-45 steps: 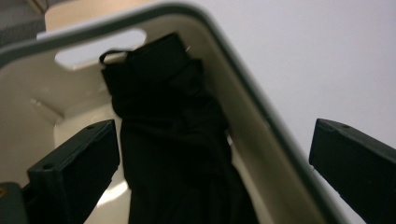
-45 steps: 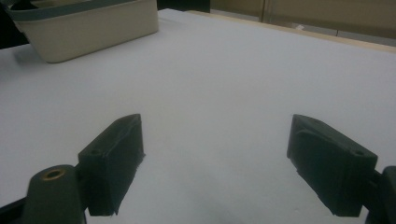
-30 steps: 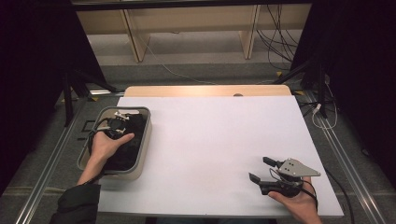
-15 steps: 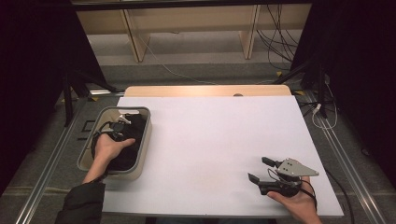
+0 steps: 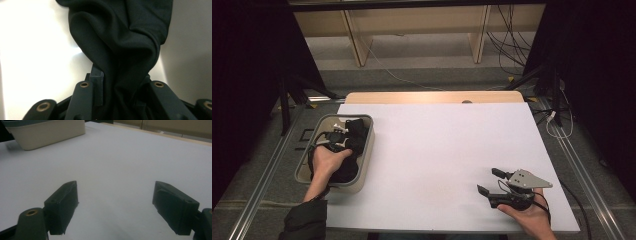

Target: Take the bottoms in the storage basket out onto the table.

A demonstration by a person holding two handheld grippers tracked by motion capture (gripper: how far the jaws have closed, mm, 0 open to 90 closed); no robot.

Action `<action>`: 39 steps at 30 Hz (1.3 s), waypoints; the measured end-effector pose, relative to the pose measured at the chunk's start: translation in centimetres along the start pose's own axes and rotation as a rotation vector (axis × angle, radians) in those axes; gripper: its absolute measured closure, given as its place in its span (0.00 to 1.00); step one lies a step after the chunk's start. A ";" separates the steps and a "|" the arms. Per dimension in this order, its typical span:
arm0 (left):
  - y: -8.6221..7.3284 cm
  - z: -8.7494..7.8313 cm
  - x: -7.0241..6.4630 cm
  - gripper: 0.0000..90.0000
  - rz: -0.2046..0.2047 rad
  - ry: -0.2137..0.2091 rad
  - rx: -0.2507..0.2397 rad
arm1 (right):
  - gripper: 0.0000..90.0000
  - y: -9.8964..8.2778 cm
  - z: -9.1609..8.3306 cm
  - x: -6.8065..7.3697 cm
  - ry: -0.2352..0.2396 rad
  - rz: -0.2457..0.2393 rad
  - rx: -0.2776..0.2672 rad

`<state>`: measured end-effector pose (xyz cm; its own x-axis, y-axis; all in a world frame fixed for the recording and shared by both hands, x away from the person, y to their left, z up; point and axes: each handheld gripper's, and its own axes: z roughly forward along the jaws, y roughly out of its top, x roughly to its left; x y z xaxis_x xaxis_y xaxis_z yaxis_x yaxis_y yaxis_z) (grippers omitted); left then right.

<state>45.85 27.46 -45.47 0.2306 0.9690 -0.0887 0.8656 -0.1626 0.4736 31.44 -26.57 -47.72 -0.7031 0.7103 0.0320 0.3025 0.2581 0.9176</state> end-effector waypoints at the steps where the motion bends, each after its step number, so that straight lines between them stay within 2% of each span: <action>1: 0.1 -0.3 -0.1 0.76 0.002 -0.001 -0.015 | 0.24 0.0 0.0 0.0 0.000 0.002 -0.001; 2: 0.1 -0.3 -0.1 0.76 0.002 -0.001 -0.015 | 0.24 0.0 0.1 0.0 0.001 0.000 0.002; 3: 0.1 -1.1 -0.3 0.76 0.011 -0.006 -0.056 | 0.24 -0.1 0.1 0.0 0.002 0.011 -0.003; 4: 0.1 -1.1 -0.3 0.76 0.011 -0.006 -0.056 | 0.24 -0.1 0.1 0.0 0.002 0.011 -0.003; 5: 0.1 -1.8 -0.4 0.76 0.028 -0.012 -0.098 | 0.24 -0.1 0.0 -0.1 -0.002 0.008 0.001; 6: 0.1 -1.8 -0.4 0.76 0.028 -0.012 -0.098 | 0.24 -0.1 0.0 -0.1 -0.002 0.008 0.001; 7: 0.0 -2.3 -0.4 0.76 0.024 -0.011 -0.133 | 0.24 0.0 0.0 0.0 -0.002 0.010 -0.003; 8: 0.0 -2.3 -0.4 0.76 0.024 -0.011 -0.133 | 0.24 0.0 0.0 0.0 -0.002 0.010 -0.003; 11: -0.4 -3.4 -0.2 0.76 0.033 -0.035 -0.229 | 0.24 0.0 0.0 0.0 -0.003 0.002 0.001; 12: -0.4 -3.4 -0.2 0.76 0.033 -0.035 -0.229 | 0.24 0.0 0.0 0.0 -0.003 0.002 0.001; 13: -0.7 -4.0 -0.3 0.76 0.044 -0.037 -0.285 | 0.25 0.0 0.0 0.0 -0.003 0.001 0.000; 14: -0.7 -4.0 -0.3 0.76 0.044 -0.037 -0.285 | 0.25 0.0 0.0 0.0 -0.003 0.001 0.000; 15: -0.8 -4.3 -0.4 0.76 0.042 -0.039 -0.328 | 0.25 0.0 0.0 0.0 -0.003 0.004 -0.002; 16: -0.8 -4.3 -0.4 0.76 0.042 -0.039 -0.328 | 0.25 0.0 0.0 0.0 -0.003 0.004 -0.002; 17: -1.0 -4.8 -0.5 0.76 0.040 -0.045 -0.373 | 0.25 -0.1 0.1 0.0 0.000 0.007 -0.006; 18: -1.0 -4.8 -0.5 0.76 0.040 -0.045 -0.373 | 0.25 -0.1 0.1 0.0 0.000 0.007 -0.006; 20: -1.0 -5.3 -0.7 0.76 0.049 -0.035 -0.418 | 0.26 0.0 0.1 0.0 0.003 0.005 -0.007; 31: -1.1 -6.1 -1.3 0.76 0.083 -0.013 -0.516 | 0.27 0.0 -0.1 0.0 0.003 0.011 -0.021; 39: -1.0 -6.9 -1.7 0.76 0.093 -0.019 -0.576 | 0.27 0.0 0.0 0.0 0.002 0.010 -0.028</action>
<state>41.51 27.22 -39.80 0.3065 0.9511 -0.0374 0.4617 -0.1142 0.8797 31.43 -26.63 -47.71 -0.7014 0.7115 0.0417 0.2911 0.2326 0.9280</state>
